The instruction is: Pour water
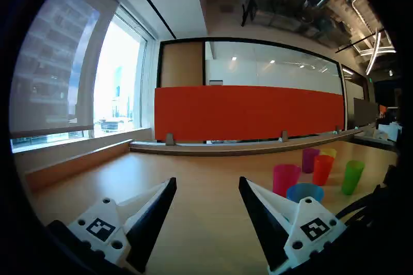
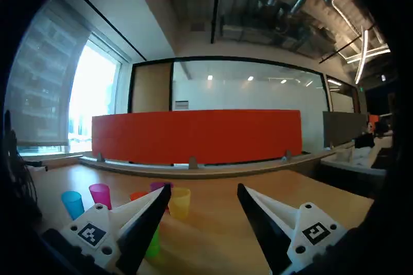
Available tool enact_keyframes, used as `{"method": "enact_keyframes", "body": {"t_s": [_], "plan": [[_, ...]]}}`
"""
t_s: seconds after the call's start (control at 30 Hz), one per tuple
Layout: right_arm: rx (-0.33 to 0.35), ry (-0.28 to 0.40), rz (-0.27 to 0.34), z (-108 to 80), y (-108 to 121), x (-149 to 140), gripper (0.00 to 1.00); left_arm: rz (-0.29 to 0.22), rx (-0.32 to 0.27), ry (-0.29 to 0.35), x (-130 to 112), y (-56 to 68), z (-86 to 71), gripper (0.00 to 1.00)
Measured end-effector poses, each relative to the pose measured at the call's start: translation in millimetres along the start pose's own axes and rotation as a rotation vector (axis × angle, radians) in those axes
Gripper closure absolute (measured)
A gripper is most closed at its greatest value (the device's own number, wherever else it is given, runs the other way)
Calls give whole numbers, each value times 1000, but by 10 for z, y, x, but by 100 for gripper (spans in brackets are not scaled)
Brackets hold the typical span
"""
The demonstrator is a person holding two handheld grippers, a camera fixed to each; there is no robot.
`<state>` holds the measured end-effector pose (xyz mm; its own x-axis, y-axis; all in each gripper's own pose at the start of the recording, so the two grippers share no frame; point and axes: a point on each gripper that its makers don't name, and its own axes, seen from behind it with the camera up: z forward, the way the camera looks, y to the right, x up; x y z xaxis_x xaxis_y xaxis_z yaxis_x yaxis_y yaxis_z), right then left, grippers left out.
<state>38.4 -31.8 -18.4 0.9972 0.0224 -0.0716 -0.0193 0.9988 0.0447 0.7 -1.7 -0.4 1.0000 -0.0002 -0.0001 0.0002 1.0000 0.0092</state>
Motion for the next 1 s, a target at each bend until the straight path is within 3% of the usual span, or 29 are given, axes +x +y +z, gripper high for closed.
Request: {"method": "enact_keyframes", "body": {"t_s": [0.3,1.0], "plan": [[-43,-41,-29,97,173,-206,1,0,0,0,1,-1,0,11],[-41,-68,-33,135,280,-387,0,0,0,0,0,-6,-3,11]]}}
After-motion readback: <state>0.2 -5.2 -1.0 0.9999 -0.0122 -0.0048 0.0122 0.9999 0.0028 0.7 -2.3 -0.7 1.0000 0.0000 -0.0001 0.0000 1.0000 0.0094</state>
